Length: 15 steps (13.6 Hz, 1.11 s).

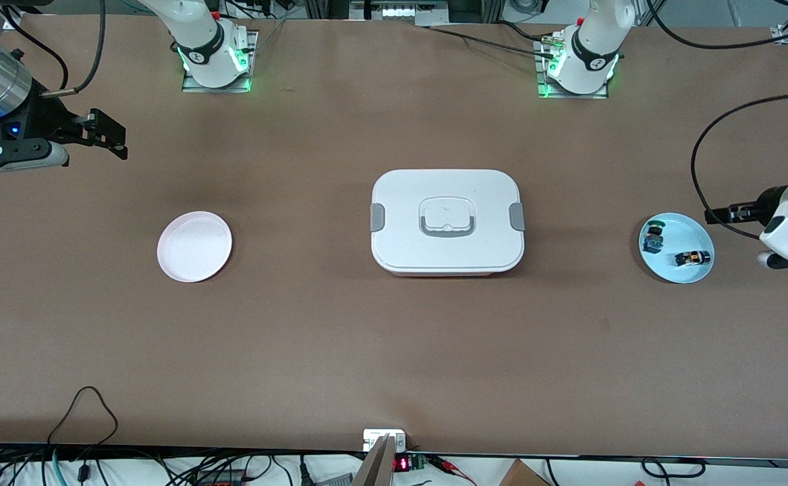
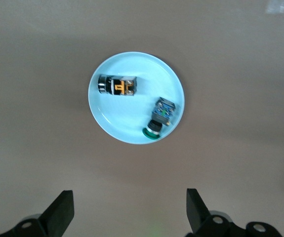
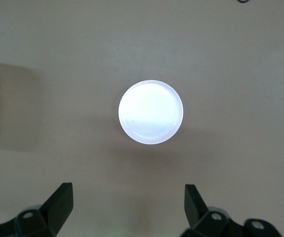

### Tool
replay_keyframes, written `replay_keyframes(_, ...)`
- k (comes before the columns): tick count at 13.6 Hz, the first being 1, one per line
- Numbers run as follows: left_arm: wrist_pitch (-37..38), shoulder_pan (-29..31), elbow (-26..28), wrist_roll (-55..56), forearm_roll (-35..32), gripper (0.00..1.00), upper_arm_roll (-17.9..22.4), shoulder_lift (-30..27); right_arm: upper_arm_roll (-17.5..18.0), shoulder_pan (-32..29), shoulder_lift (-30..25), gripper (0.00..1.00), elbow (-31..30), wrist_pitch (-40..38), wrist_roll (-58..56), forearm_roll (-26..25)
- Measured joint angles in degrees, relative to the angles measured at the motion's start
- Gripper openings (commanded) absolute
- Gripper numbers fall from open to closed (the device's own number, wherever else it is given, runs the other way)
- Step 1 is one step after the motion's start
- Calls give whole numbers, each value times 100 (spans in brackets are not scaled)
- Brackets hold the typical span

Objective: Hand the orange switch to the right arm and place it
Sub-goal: 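Lower the left gripper over the orange switch on the blue plate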

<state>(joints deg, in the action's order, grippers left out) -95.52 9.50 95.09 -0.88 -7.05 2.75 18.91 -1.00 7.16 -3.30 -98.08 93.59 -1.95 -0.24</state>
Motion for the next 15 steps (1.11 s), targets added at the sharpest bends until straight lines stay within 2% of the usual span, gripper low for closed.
replay_keyframes(5, -705, 241, 65, -91, -4, 100, 2, 476, 0, 0, 0, 100, 0, 0, 0, 0)
replay_keyframes(11, -2320, 456, 840, -409, -5, 100, 3, 671, 0, 0, 0, 100, 0, 0, 0, 0)
replay_keyframes(15, -3223, 563, 1159, -564, -5, 100, 2, 920, 0, 0, 0, 100, 0, 0, 0, 0)
